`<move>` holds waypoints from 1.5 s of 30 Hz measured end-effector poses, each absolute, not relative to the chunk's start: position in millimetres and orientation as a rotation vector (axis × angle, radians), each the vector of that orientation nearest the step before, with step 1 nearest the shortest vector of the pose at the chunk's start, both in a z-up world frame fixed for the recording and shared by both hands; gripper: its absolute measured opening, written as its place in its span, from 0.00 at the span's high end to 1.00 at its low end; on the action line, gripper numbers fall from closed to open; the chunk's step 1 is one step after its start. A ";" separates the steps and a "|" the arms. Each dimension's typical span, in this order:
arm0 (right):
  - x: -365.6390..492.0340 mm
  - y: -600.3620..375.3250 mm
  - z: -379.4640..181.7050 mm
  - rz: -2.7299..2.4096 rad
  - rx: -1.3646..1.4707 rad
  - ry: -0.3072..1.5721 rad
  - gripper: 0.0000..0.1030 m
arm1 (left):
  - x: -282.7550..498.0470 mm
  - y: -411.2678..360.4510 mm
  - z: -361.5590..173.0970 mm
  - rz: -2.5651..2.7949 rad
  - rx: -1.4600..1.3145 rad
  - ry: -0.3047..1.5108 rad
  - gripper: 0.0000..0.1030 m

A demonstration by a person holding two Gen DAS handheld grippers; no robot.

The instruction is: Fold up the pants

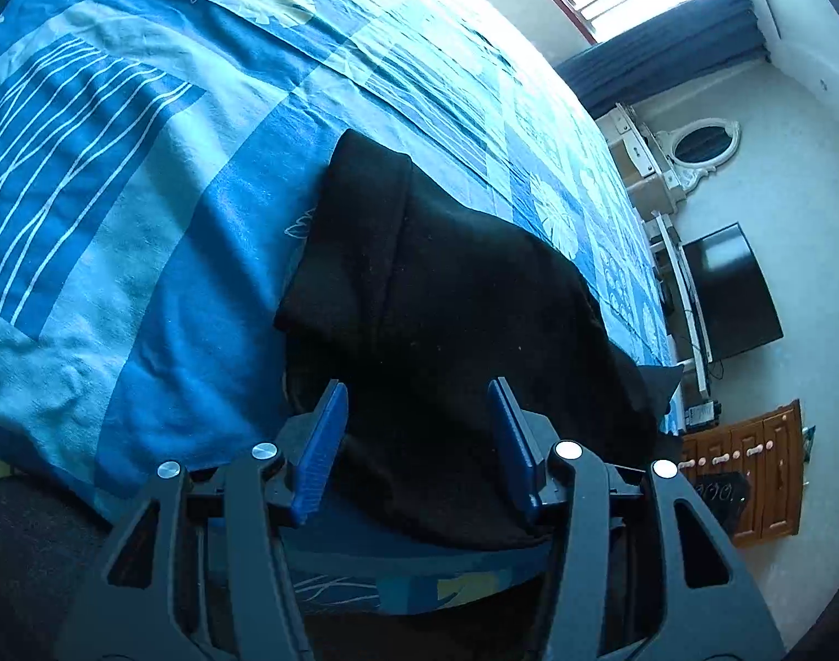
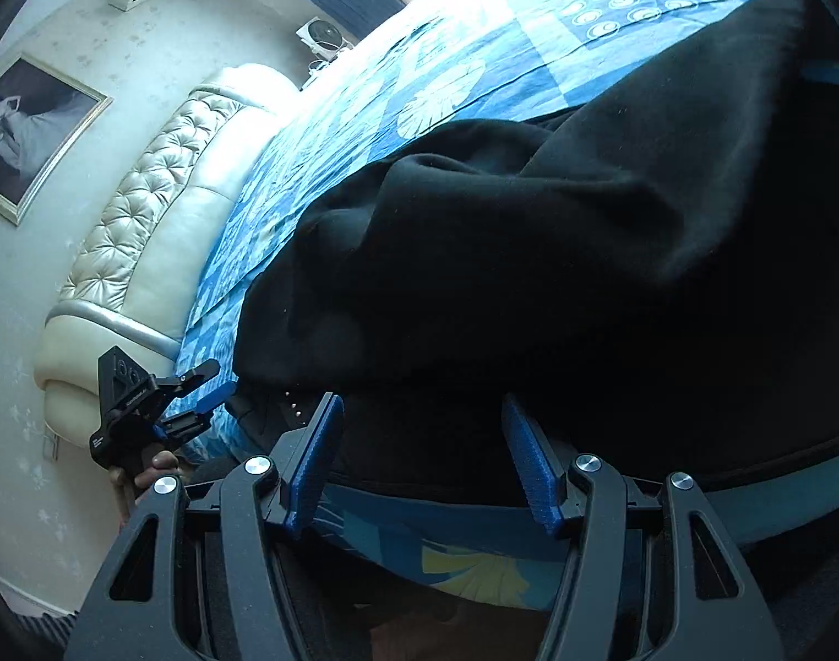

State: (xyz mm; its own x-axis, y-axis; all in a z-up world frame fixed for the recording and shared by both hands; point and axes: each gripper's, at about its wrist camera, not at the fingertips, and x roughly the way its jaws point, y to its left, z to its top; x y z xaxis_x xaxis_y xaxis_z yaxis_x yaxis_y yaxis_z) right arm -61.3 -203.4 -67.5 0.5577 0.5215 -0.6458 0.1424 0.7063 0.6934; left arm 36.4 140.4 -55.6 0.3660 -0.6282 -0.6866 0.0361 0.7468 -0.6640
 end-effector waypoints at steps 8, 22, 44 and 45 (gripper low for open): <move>-43.5 -187.9 -78.9 0.220 0.893 0.920 0.39 | 52.4 157.9 -82.3 -0.387 -0.792 1.170 0.50; -31.0 -182.7 -52.5 0.197 0.814 0.869 0.92 | 50.0 134.2 -46.8 -0.335 -0.540 1.107 0.84; -75.2 -195.0 -60.0 0.251 0.781 1.043 0.72 | 0.6 128.8 -48.8 -0.371 -0.339 1.169 0.83; -78.3 -202.8 -54.7 0.241 0.786 1.029 0.66 | -3.4 124.9 -45.0 -0.385 -0.318 1.166 0.82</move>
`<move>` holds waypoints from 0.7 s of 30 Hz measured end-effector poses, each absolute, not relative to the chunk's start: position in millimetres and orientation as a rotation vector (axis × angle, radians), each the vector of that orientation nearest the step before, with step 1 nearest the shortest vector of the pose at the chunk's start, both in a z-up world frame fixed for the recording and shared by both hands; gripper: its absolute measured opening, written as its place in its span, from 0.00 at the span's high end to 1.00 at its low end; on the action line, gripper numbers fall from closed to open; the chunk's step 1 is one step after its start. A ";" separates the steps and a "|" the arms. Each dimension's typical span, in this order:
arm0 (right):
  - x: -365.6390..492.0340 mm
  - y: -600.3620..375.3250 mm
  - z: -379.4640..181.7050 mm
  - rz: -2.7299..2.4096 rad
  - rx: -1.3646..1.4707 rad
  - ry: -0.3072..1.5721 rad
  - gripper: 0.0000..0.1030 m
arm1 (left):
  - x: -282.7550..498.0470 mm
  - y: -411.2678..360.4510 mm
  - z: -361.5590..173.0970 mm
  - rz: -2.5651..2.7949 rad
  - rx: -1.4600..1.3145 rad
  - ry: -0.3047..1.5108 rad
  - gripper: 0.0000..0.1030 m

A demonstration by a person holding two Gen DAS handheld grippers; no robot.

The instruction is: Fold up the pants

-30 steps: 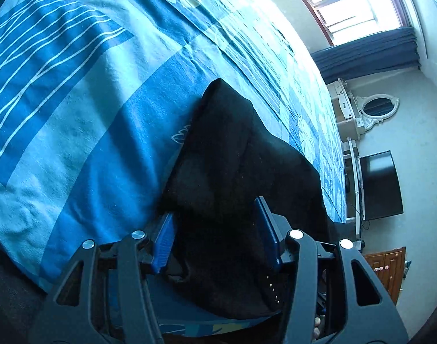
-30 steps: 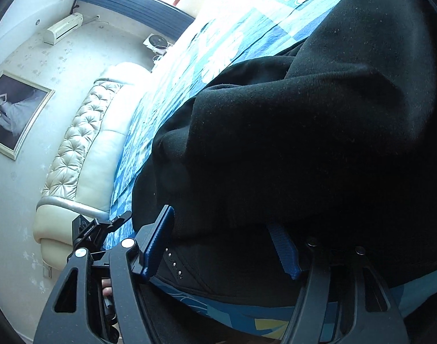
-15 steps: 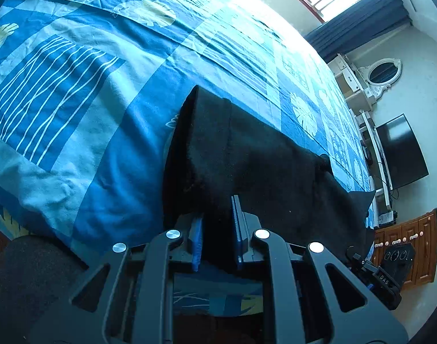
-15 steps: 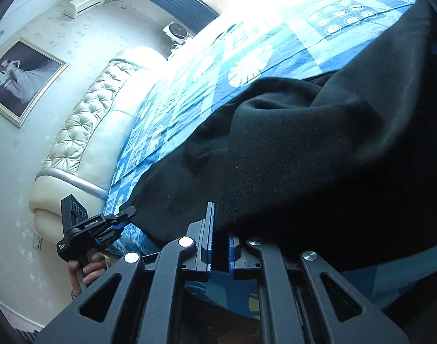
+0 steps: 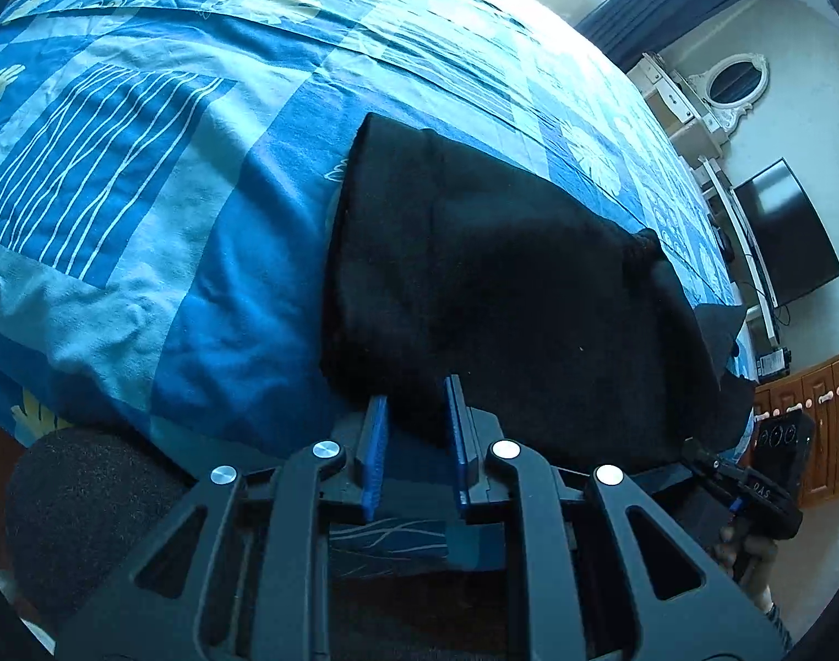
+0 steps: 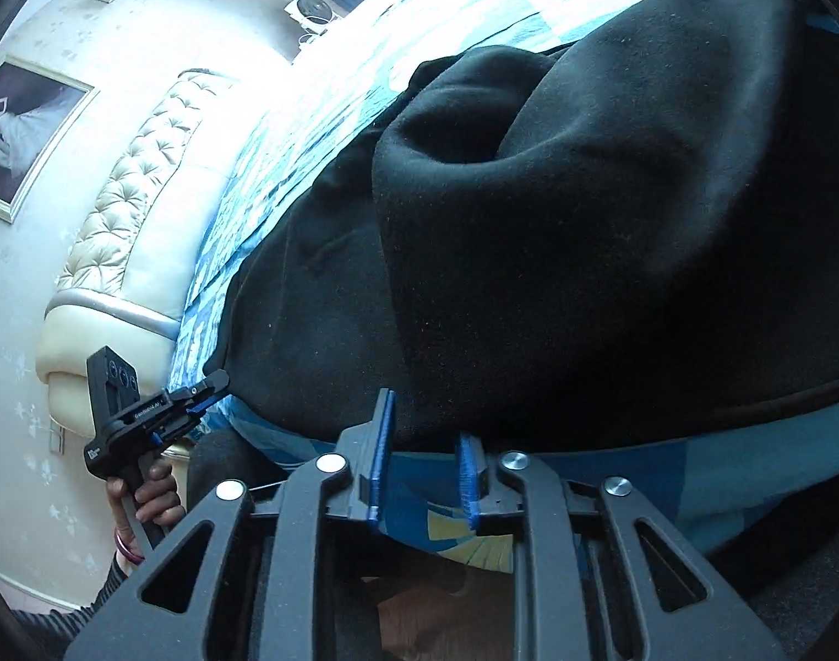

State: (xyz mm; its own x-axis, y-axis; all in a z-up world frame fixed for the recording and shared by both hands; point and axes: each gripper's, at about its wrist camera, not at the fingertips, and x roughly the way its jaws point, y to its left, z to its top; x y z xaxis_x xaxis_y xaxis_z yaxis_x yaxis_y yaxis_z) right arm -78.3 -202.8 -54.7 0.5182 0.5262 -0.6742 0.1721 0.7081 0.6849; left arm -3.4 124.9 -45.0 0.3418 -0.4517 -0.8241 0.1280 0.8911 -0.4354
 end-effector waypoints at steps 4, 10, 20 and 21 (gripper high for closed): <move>-98.0 -261.0 -33.3 0.132 0.791 0.932 0.57 | -10.5 106.3 -28.8 -0.406 -0.246 1.115 0.61; -163.3 -403.6 -9.0 -0.163 0.973 0.654 0.51 | 16.1 75.0 -21.9 -0.371 -0.147 1.028 0.47; -250.3 -564.1 -59.9 -0.541 1.305 0.352 0.51 | 50.9 49.4 -49.1 -0.202 -0.031 0.992 0.27; -246.3 -567.7 -65.7 -0.539 1.315 0.354 0.51 | 51.7 49.7 -49.2 -0.198 -0.036 0.995 0.26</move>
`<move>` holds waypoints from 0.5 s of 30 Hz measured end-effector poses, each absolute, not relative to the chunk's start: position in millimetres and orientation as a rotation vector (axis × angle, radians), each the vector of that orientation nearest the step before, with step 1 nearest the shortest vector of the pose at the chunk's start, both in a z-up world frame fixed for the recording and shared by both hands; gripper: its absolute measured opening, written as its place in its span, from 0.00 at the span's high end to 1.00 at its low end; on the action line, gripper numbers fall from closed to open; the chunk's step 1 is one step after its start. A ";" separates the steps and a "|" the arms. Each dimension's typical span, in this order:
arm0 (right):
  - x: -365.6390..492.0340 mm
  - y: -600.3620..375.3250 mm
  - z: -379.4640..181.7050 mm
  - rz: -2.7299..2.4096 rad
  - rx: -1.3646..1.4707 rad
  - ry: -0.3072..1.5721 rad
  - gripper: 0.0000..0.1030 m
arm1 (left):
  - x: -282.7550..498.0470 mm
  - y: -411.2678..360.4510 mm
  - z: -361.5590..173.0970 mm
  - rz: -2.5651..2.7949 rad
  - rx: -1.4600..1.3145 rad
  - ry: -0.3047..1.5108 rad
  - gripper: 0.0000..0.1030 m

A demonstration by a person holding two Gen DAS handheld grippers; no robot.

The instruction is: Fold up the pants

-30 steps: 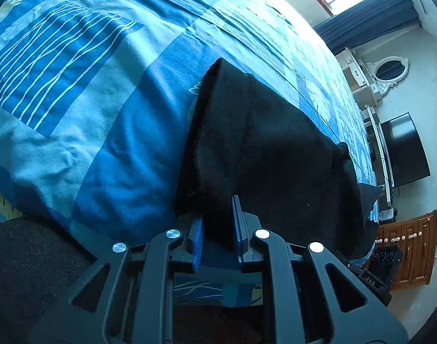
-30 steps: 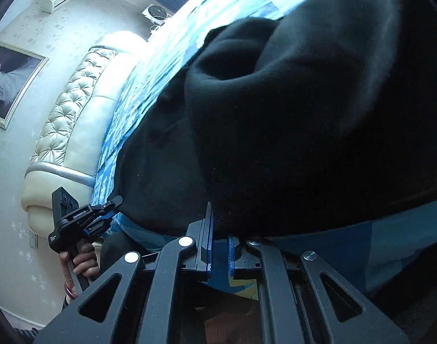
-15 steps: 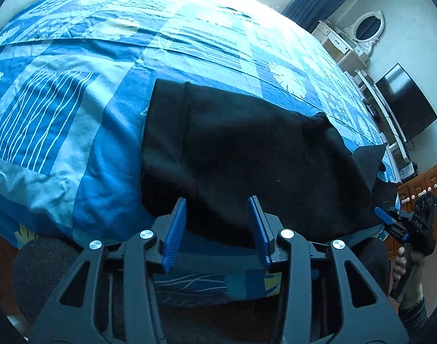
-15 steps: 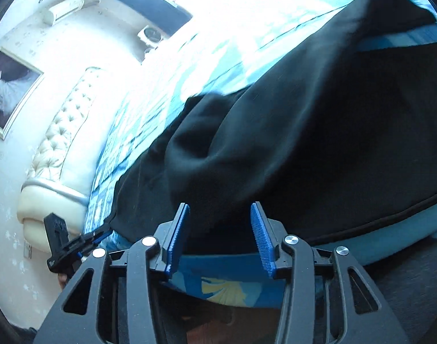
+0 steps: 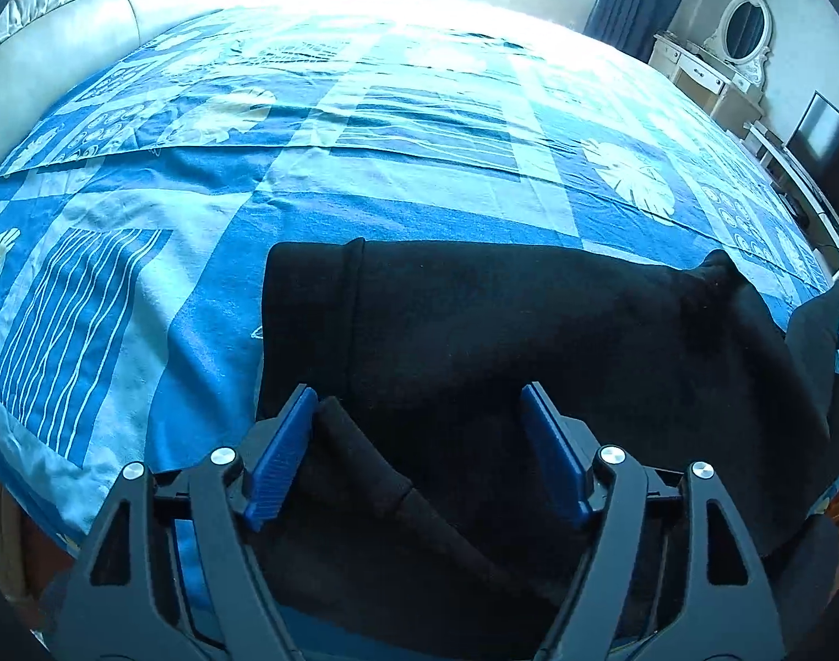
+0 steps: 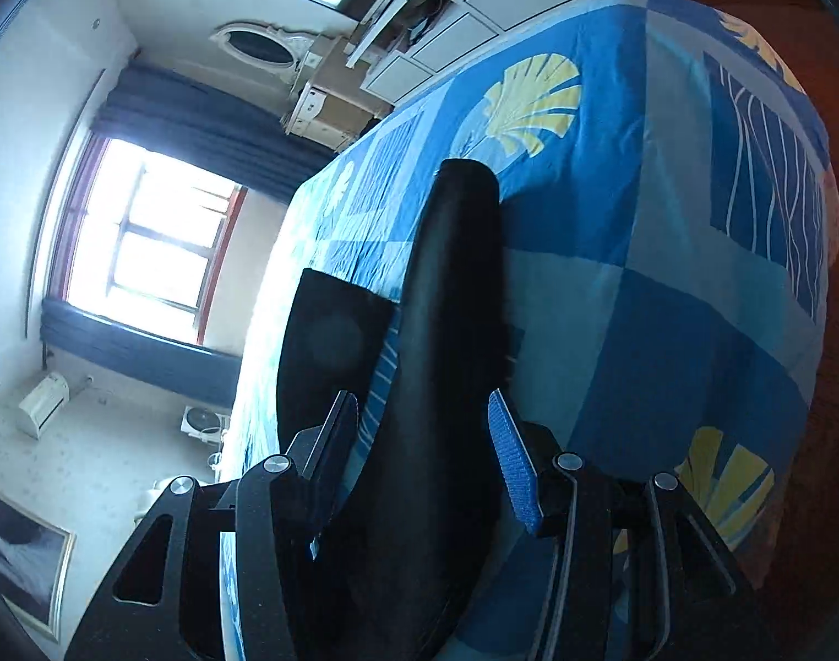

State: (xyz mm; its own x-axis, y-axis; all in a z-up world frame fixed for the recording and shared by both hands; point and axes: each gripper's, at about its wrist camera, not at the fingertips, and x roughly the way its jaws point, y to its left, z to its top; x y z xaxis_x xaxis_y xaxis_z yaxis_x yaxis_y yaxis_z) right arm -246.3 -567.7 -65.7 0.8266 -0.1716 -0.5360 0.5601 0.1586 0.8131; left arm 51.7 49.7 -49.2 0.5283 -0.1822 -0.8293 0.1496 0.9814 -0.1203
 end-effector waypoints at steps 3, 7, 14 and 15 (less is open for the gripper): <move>-234.1 -582.2 -79.6 -0.568 1.308 0.403 0.51 | 53.1 51.7 -49.1 -0.190 -0.051 1.003 0.24; -206.1 -579.0 -74.0 -0.614 1.160 0.487 0.81 | 52.8 56.9 -53.1 -0.177 -0.087 1.017 0.19; -120.4 -532.5 -28.4 -0.566 0.705 0.642 0.85 | 50.8 57.0 -57.1 -0.157 -0.095 1.016 0.15; -104.8 -523.6 -29.1 -0.550 0.652 0.679 0.85 | 51.1 56.9 -57.0 -0.154 -0.096 1.015 0.15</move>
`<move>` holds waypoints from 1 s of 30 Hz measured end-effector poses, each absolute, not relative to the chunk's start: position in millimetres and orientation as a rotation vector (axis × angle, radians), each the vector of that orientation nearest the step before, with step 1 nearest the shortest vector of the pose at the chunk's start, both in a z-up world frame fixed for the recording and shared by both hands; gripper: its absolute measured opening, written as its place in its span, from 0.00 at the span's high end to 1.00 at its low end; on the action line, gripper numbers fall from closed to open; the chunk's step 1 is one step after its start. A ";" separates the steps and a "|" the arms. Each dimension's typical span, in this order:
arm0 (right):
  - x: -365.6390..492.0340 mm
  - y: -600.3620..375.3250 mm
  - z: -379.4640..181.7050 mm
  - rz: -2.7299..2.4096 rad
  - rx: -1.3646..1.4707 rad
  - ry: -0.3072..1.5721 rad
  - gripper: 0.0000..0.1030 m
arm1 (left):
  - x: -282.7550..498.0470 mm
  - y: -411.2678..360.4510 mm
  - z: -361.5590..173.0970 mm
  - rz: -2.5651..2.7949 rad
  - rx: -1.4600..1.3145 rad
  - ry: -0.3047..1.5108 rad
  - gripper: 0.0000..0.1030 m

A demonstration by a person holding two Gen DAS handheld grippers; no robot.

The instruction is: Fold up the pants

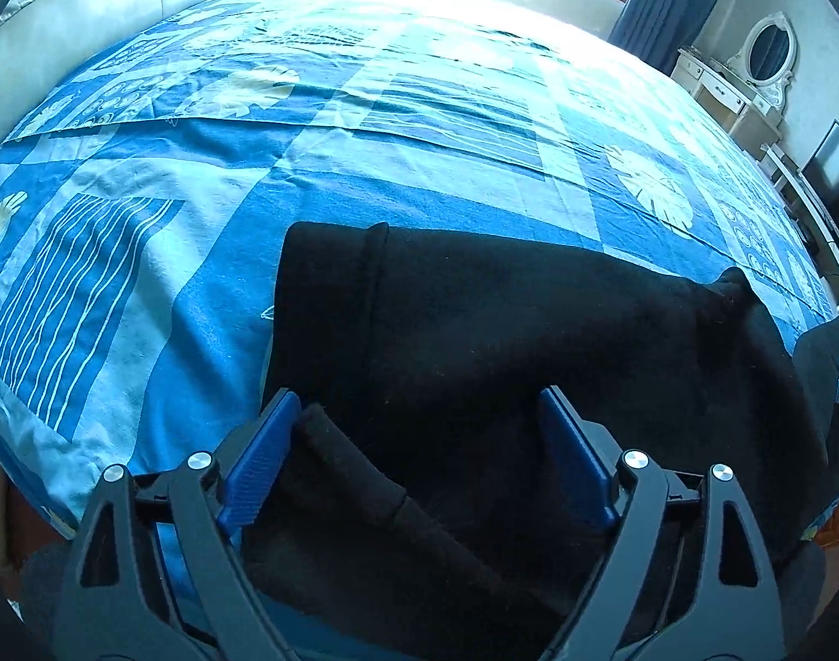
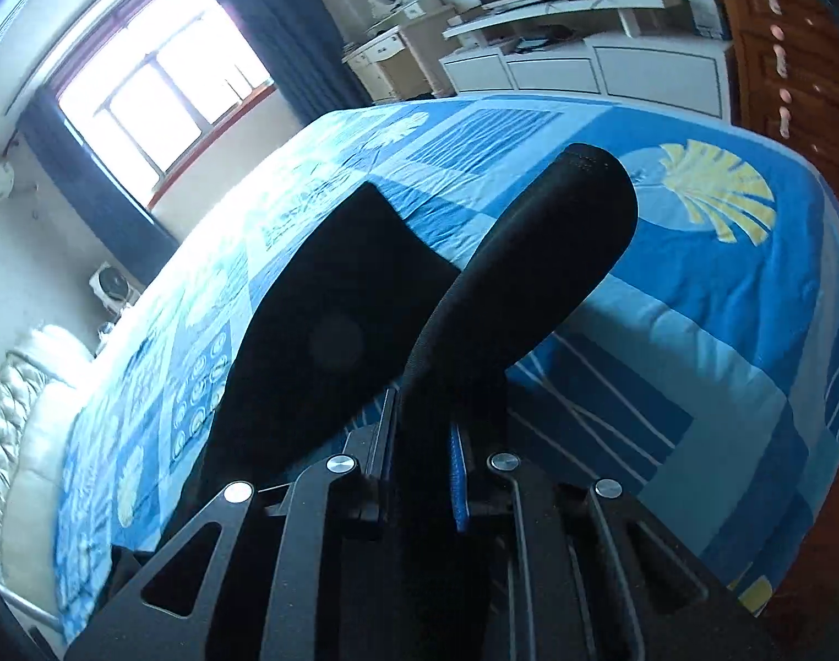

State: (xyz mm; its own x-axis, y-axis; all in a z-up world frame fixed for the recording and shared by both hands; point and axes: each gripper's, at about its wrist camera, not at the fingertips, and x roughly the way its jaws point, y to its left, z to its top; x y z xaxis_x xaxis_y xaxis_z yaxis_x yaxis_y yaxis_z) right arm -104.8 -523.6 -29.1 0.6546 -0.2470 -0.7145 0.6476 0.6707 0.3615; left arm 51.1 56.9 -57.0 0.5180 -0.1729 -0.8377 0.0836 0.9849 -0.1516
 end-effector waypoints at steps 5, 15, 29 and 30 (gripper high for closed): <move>-70.5 -504.3 -44.7 -0.437 0.642 0.780 0.70 | 50.1 57.5 -57.7 -0.153 -0.100 1.013 0.15; -122.1 -576.5 -41.7 -0.421 1.019 0.537 0.67 | 51.1 61.8 -60.1 -0.165 -0.117 1.016 0.12; -79.1 -611.6 -78.2 -0.295 1.180 0.520 0.68 | 52.2 61.6 -62.2 -0.134 -0.137 1.021 0.10; -78.2 -611.1 -76.4 -0.293 1.161 0.529 0.79 | 52.4 61.3 -62.4 -0.131 -0.136 1.020 0.10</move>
